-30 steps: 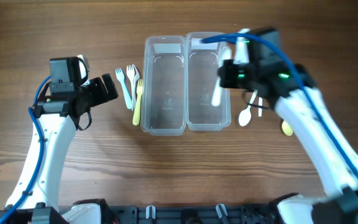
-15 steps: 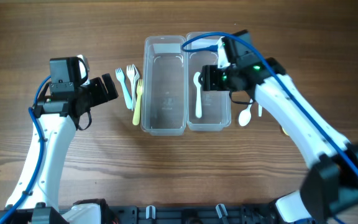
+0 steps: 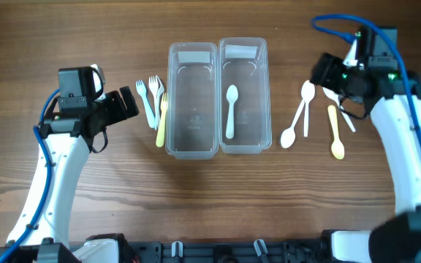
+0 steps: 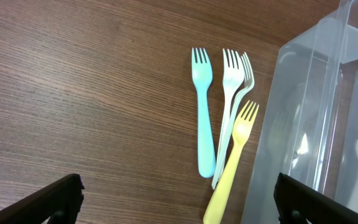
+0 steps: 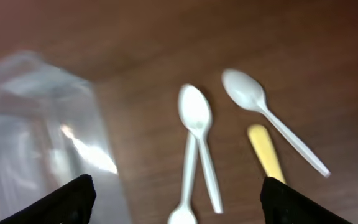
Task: Pack container
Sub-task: 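Return the right gripper to the spoons and grasp another white spoon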
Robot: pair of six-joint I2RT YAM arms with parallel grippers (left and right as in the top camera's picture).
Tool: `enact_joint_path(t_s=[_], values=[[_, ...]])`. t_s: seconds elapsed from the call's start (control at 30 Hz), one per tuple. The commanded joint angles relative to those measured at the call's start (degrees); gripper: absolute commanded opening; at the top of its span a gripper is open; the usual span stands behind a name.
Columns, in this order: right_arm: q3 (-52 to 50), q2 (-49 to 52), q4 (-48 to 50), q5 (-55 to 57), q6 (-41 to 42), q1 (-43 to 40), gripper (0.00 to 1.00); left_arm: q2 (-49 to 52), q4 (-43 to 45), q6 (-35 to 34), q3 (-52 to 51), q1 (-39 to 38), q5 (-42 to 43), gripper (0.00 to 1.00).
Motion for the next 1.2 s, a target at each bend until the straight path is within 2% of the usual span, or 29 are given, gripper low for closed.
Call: enact_joint_path(t_s=[0.0, 0.1, 0.3, 0.6, 0.63, 0.7, 0.73, 1.17], values=[[-1.6, 6.9, -0.7, -4.4, -2.7, -0.3, 0.78, 0.2, 0.2, 1.1, 1.2, -0.3, -0.7, 1.0], [-1.6, 11.9, -0.5, -4.4, -4.8, 0.3, 0.69, 0.2, 0.2, 1.1, 1.2, -0.3, -0.7, 1.0], [-1.6, 21.4, -0.7, -2.1, -7.4, 0.3, 0.57, 0.2, 0.1, 1.1, 1.2, -0.3, -0.7, 1.0], [-1.6, 26.0, -0.2, 0.9, -7.3, 0.3, 0.48, 0.2, 0.2, 1.1, 1.2, -0.3, -0.7, 1.0], [-1.6, 26.1, -0.2, 1.3, -7.3, 0.3, 0.45, 0.2, 0.2, 1.1, 1.2, -0.3, -0.7, 1.0], [-1.6, 26.3, -0.2, 2.2, -7.3, 0.3, 0.32, 0.2, 0.2, 1.1, 1.2, -0.3, -0.7, 1.0], [-1.6, 26.3, -0.3, 2.2, -7.3, 0.3, 0.29, 0.2, 0.2, 1.1, 1.2, -0.3, -0.7, 1.0], [-1.5, 26.3, 0.3, 4.8, -8.8, 0.3, 0.35, 0.2, 0.2, 1.1, 1.2, -0.3, -0.7, 1.0]])
